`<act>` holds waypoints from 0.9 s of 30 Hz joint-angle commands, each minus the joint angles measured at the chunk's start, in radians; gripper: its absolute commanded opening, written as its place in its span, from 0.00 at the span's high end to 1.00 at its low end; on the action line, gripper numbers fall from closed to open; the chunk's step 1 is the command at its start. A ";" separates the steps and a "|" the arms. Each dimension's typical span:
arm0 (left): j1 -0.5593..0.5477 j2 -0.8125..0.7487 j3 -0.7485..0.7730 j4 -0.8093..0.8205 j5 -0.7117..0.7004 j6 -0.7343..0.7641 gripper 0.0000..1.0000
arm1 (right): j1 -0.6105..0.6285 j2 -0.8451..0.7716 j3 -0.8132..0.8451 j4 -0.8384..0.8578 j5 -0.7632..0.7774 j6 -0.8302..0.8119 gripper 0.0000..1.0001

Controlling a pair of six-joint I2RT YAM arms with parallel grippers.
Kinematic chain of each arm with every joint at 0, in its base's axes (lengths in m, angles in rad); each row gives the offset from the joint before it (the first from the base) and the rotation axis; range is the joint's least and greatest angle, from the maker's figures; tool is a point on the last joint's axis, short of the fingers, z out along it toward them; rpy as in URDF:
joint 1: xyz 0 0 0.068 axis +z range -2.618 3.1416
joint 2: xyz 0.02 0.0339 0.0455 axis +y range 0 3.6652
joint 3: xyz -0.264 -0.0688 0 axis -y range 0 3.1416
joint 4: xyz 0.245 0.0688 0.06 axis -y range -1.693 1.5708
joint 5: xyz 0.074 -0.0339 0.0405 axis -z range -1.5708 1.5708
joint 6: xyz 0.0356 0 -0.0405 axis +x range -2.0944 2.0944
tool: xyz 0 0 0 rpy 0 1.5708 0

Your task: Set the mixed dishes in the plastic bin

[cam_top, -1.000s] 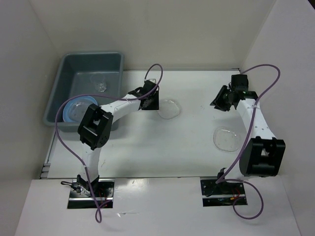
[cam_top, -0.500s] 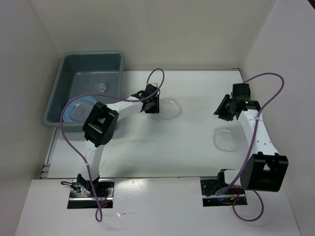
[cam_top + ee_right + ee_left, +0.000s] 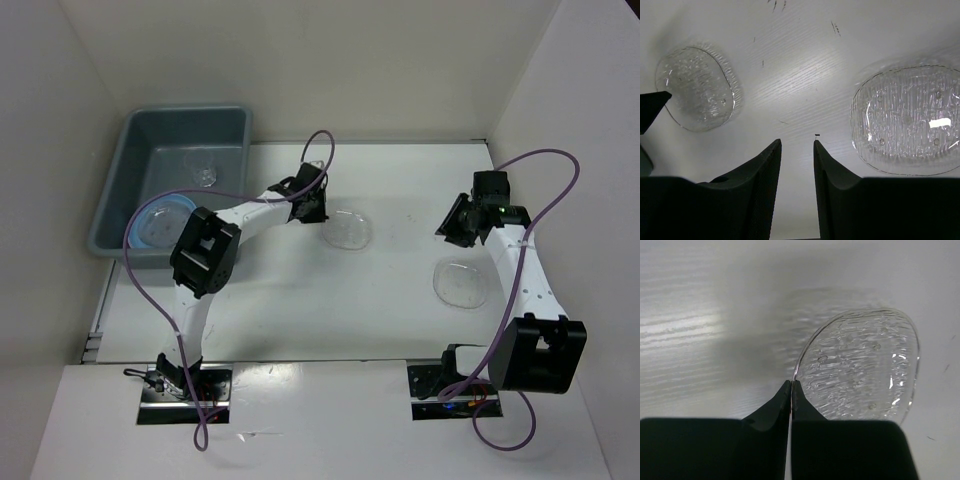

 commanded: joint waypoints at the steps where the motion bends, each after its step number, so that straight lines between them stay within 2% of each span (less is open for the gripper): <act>1: 0.006 -0.021 0.092 -0.043 -0.027 0.027 1.00 | -0.005 -0.030 -0.008 -0.002 -0.001 -0.002 0.62; 5: 0.043 -0.079 0.225 -0.114 -0.058 0.049 1.00 | -0.005 -0.019 -0.008 0.023 -0.025 -0.002 0.62; 8: 0.097 -0.157 0.285 -0.152 -0.189 0.078 1.00 | -0.005 0.000 -0.017 0.034 -0.036 -0.012 0.62; 12: 0.232 -0.245 0.337 -0.252 -0.274 0.128 1.00 | -0.005 0.009 -0.026 0.069 -0.067 -0.012 0.62; 13: 0.305 -0.262 0.328 -0.269 -0.274 0.128 1.00 | -0.005 0.019 -0.026 0.078 -0.067 -0.021 0.62; 15: 0.382 -0.318 0.282 -0.289 -0.274 0.128 1.00 | -0.005 0.020 -0.026 0.078 -0.079 -0.021 0.62; 16: 0.461 -0.343 0.209 -0.298 -0.283 0.118 1.00 | -0.005 0.030 -0.026 0.089 -0.079 -0.030 0.62; 19: 0.583 -0.455 0.074 -0.277 -0.260 0.095 1.00 | -0.005 0.030 -0.026 0.089 -0.079 -0.042 0.62; 20: 0.656 -0.481 0.030 -0.257 -0.251 0.095 1.00 | -0.005 0.039 -0.026 0.089 -0.088 -0.042 0.62; 21: 0.687 -0.515 -0.039 -0.257 -0.251 0.095 1.00 | -0.005 0.039 -0.026 0.089 -0.088 -0.042 0.62; 23: 0.752 -0.515 -0.074 -0.267 -0.262 0.095 1.00 | -0.005 0.049 -0.026 0.100 -0.099 -0.042 0.62; 27: 0.761 -0.515 -0.133 -0.267 -0.329 0.107 1.00 | -0.005 0.058 -0.026 0.100 -0.110 -0.051 0.62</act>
